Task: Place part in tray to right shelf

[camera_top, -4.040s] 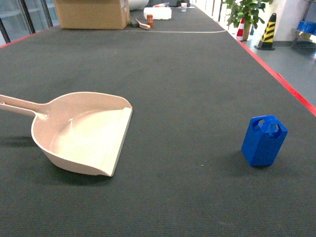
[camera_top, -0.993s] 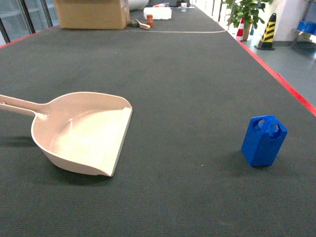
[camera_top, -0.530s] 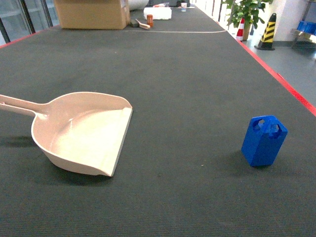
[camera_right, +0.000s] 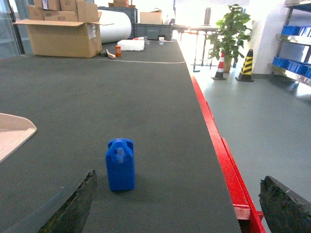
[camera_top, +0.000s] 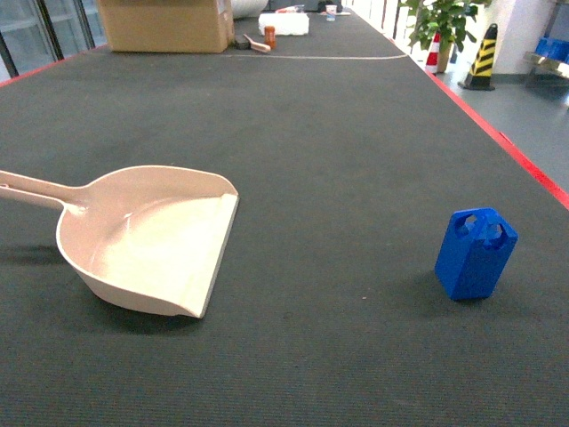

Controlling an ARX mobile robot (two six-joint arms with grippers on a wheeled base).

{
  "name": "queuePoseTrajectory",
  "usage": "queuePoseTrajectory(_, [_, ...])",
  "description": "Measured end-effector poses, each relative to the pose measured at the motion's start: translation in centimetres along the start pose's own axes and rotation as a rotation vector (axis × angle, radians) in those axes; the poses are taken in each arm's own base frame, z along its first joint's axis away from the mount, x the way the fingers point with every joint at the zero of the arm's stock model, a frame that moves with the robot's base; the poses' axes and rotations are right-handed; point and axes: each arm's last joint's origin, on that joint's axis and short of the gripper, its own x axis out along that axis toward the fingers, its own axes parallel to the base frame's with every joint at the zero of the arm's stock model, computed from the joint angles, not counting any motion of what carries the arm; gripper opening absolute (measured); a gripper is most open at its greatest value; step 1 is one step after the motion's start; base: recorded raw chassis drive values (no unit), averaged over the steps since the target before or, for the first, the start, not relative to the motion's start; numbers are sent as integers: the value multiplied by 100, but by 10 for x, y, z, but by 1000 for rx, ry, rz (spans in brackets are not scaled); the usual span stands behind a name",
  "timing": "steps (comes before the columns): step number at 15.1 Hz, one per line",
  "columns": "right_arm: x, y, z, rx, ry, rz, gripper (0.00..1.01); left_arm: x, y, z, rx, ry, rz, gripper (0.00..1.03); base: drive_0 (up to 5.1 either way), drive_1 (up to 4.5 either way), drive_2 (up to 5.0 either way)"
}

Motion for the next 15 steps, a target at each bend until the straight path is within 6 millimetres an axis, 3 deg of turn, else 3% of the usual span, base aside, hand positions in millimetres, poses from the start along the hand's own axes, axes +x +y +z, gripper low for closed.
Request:
queuePoseTrajectory(3, [0,0,0,0,0,0,98,0,0,-1,-4,15,-5,98,0,0,0])
queuePoseTrajectory(6, [0,0,0,0,0,0,98,14,10,-6,-223,163,-52,98,0,0,0])
queuePoseTrajectory(8, [0,0,0,0,0,0,98,42,21,-3,-454,176,-70,98,0,0,0])
queuePoseTrajectory(12, [0,0,0,0,0,0,98,105,47,-5,-684,205,12,98,0,0,0])
queuePoseTrajectory(15, [0,0,0,0,0,0,98,123,56,-12,-740,223,60,98,0,0,0])
